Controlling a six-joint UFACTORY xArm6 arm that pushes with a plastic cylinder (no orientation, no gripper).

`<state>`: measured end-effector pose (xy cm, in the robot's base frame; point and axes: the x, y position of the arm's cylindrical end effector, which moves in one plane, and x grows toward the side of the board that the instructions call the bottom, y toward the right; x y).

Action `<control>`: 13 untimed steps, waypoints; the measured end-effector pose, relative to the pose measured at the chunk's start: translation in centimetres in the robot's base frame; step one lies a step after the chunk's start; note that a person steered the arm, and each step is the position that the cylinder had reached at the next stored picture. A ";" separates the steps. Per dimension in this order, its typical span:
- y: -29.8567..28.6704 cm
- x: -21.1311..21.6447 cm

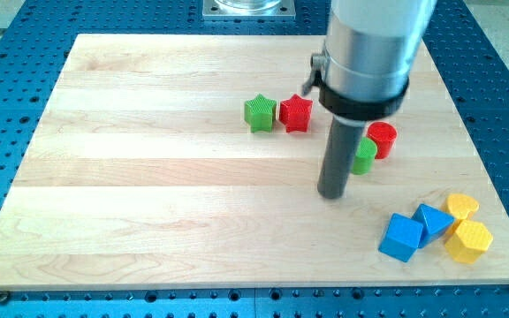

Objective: Move the cube closer to the red and green circles

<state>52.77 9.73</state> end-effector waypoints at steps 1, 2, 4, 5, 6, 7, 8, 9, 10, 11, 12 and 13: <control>-0.4 4.3; 1.4 9.0; 3.7 4.6; 3.7 2.5; 2.7 2.1; 1.9 3.9; 2.8 6.1; 5.5 6.1; 5.0 7.1; 9.0 6.6; 9.1 2.5; 9.1 -1.5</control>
<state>51.29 18.80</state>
